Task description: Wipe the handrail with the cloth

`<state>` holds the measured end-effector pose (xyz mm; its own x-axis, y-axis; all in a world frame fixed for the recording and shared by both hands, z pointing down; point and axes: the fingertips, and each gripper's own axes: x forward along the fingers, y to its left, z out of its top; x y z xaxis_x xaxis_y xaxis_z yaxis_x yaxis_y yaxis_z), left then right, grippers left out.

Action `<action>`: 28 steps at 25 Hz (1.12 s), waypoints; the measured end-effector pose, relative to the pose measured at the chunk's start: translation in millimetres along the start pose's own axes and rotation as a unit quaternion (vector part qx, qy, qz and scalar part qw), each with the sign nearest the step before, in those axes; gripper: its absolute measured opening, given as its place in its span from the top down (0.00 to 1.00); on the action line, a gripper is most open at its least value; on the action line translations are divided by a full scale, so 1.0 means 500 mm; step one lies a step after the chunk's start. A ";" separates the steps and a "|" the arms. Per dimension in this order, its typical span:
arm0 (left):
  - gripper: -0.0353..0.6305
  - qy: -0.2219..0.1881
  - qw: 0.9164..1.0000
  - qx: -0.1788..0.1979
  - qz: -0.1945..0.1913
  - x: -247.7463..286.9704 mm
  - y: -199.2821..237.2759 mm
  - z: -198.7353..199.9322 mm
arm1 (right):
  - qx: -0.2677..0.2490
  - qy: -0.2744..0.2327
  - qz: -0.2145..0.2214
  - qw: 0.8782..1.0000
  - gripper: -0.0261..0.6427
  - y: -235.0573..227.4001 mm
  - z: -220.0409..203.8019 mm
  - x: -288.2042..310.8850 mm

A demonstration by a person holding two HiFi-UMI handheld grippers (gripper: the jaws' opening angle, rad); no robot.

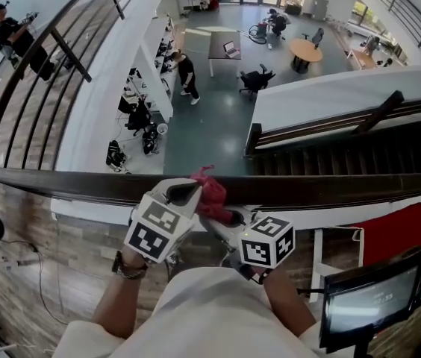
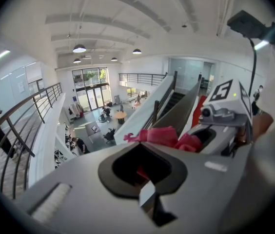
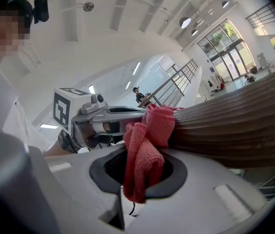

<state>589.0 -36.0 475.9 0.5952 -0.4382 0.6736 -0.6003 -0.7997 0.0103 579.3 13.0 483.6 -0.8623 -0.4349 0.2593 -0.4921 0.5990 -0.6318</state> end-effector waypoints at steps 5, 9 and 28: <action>0.94 0.011 1.000 0.001 0.001 0.012 -0.025 0.015 | -0.003 0.002 0.009 1.000 0.87 -0.006 0.000 -0.033; 0.94 0.023 1.000 0.000 -0.016 0.027 -0.043 0.027 | 0.001 -0.006 0.011 1.000 0.87 -0.017 0.002 -0.055; 0.94 -0.011 1.000 0.005 -0.011 0.060 -0.100 0.064 | 0.022 -0.019 -0.001 1.000 0.87 -0.051 0.003 -0.130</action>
<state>653.9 -22.4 472.2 0.6202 -0.4294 0.6565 -0.5814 -0.8134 0.0172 648.1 24.8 481.7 -0.8556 -0.4621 0.2333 -0.4875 0.5678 -0.6633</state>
